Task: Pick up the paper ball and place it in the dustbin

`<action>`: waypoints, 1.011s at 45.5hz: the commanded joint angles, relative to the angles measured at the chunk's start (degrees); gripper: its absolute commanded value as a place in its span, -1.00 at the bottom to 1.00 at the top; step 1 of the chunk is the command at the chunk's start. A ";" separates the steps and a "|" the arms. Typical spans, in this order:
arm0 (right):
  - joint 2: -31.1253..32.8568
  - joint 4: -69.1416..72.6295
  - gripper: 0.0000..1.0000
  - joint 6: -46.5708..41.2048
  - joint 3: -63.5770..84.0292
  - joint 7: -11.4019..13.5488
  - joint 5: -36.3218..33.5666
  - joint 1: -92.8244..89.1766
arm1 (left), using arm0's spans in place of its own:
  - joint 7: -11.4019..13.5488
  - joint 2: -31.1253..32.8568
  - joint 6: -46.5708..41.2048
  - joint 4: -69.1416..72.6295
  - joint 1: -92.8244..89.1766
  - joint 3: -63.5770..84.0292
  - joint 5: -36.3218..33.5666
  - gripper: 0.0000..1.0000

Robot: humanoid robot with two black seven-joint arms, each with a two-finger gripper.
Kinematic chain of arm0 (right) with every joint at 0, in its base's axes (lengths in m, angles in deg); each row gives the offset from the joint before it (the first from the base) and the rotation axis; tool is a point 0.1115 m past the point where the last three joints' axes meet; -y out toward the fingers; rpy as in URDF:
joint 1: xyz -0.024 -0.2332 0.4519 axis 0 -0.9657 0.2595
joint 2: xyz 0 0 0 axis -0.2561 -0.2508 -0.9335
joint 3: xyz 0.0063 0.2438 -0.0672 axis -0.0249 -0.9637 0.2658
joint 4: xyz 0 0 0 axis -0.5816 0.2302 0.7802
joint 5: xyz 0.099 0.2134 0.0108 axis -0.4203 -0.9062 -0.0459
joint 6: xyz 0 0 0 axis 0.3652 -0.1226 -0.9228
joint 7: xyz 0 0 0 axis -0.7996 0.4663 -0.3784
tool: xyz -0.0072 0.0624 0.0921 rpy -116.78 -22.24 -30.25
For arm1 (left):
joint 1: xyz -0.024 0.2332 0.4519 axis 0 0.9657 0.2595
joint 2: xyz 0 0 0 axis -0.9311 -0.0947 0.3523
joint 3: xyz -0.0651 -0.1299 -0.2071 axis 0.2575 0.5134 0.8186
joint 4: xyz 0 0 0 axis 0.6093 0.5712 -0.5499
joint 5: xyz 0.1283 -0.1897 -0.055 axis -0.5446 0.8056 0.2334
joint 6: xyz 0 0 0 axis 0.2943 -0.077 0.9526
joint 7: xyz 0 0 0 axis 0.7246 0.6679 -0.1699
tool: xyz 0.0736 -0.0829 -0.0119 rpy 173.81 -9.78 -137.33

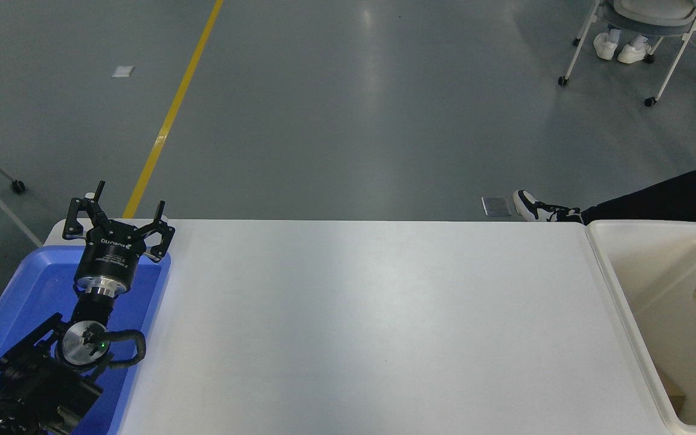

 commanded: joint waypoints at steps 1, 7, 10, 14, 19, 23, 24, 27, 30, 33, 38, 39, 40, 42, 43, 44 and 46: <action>-9.16 -7.47 -1.00 6.97 -9.43 2.30 -2.92 -9.91 | 0.01 0.00 -0.09 0.01 -0.02 0.00 0.01 1.00; -11.44 -7.38 -1.00 9.60 -10.05 3.18 -4.51 -10.96 | 0.09 0.00 -0.18 0.01 -0.02 0.09 0.01 1.00; -11.62 -7.38 -1.00 10.22 -10.13 3.19 -4.51 -10.96 | 0.09 0.00 -0.26 0.01 -0.02 0.09 0.01 1.00; -11.71 -7.38 -0.98 10.40 -10.57 3.27 -4.51 -11.05 | 0.09 0.00 -0.26 0.01 -0.02 0.09 0.01 1.00; -11.27 -7.29 1.00 10.13 -11.19 3.19 -4.51 -11.05 | 0.09 0.00 -0.27 0.01 -0.02 0.09 0.01 1.00; -11.10 -7.20 1.00 10.05 -10.93 3.19 -4.51 -10.70 | 0.09 0.00 -0.27 0.01 -0.02 0.09 0.01 1.00; -10.83 -7.03 1.00 10.05 -10.75 3.19 -4.51 -10.52 | 0.01 0.00 -0.18 0.01 -0.02 0.09 0.01 1.00; -10.13 -6.59 1.00 9.70 -10.49 3.19 -4.42 -10.00 | 0.01 0.00 -0.18 0.01 -0.10 0.09 0.01 1.00; -9.60 -6.15 1.00 9.43 -9.79 3.19 -4.34 -8.59 | 0.01 0.00 -0.18 -0.08 -0.10 0.00 0.01 1.00; -8.11 -4.40 1.00 9.43 -7.42 3.19 -4.16 -6.75 | 0.01 0.00 -0.09 0.00 -0.10 0.00 -0.08 1.00; -5.82 -1.59 1.00 9.34 -2.15 3.19 -3.98 -2.36 | -0.08 0.00 -0.09 -0.08 -0.10 0.00 -0.08 1.00; -5.39 -0.62 1.00 9.26 -1.09 3.19 -3.90 -1.48 | -0.17 0.00 -0.09 -0.08 -0.10 0.00 -0.08 1.00; -4.77 0.35 1.00 9.08 0.22 3.19 -3.81 -0.51 | -0.17 0.00 -0.09 -0.08 -0.10 0.00 -0.08 1.00; -3.02 2.80 1.00 8.55 2.86 3.19 -3.72 1.94 | -0.26 0.00 0.00 -0.08 -0.19 0.00 -0.08 1.00; -1.79 4.47 1.00 8.38 4.27 3.19 -3.72 3.44 | -0.26 0.00 0.00 -0.08 -0.10 0.00 -0.08 1.00; -0.47 6.40 1.00 8.20 5.76 3.19 -3.72 5.10 | -0.26 0.00 0.00 -0.08 -0.19 0.00 -0.08 1.00; 1.81 10.27 1.00 7.85 9.36 3.19 -3.72 8.53 | -0.26 0.00 0.00 -0.08 -0.19 0.00 -0.08 1.00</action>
